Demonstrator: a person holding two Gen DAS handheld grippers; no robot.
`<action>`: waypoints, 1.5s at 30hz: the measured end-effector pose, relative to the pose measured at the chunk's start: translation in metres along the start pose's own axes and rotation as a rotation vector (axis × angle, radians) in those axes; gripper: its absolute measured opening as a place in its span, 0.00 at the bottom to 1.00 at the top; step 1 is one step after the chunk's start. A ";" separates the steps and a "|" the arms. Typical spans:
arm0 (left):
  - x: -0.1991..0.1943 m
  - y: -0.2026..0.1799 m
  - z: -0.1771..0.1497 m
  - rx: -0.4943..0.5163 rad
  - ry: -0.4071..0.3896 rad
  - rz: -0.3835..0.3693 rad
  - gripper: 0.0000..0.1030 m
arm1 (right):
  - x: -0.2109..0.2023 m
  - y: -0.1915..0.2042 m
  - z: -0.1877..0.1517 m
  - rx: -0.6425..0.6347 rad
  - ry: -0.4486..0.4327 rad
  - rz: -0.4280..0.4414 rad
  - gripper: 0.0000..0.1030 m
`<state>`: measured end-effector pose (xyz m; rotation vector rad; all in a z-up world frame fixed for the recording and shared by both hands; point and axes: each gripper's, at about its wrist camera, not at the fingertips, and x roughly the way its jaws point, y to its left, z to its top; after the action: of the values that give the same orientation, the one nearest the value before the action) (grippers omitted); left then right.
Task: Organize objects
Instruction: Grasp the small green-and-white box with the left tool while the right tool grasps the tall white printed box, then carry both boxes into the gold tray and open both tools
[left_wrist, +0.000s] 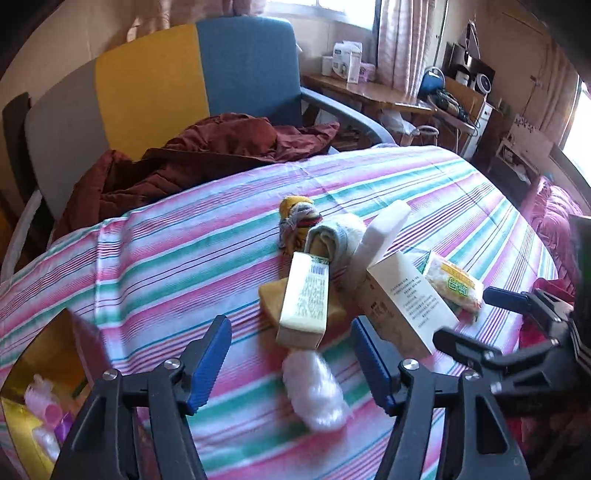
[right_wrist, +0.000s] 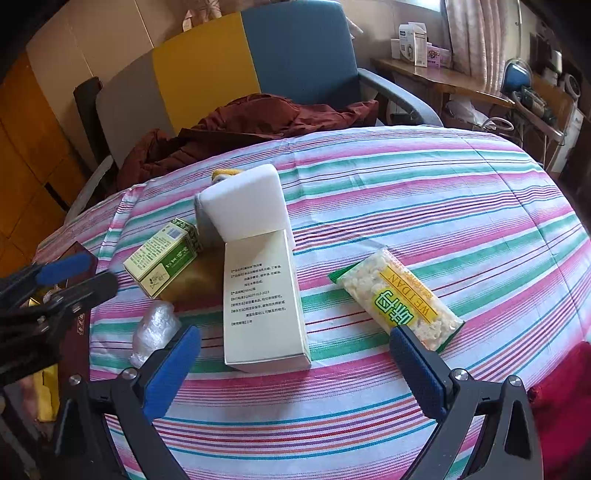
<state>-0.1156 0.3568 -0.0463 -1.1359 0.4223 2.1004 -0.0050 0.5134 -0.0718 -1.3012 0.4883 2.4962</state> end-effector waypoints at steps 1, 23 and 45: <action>0.004 -0.001 0.002 0.008 0.004 -0.008 0.64 | 0.001 0.000 0.000 -0.003 0.003 -0.001 0.99; 0.027 -0.001 -0.004 -0.005 0.004 -0.128 0.29 | 0.045 0.026 0.006 -0.122 0.027 0.006 0.49; -0.083 0.068 -0.100 -0.251 -0.079 -0.060 0.29 | 0.024 0.044 -0.015 -0.216 0.109 0.052 0.49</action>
<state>-0.0733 0.2168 -0.0370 -1.1845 0.0876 2.1807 -0.0250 0.4691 -0.0924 -1.5287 0.2848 2.5894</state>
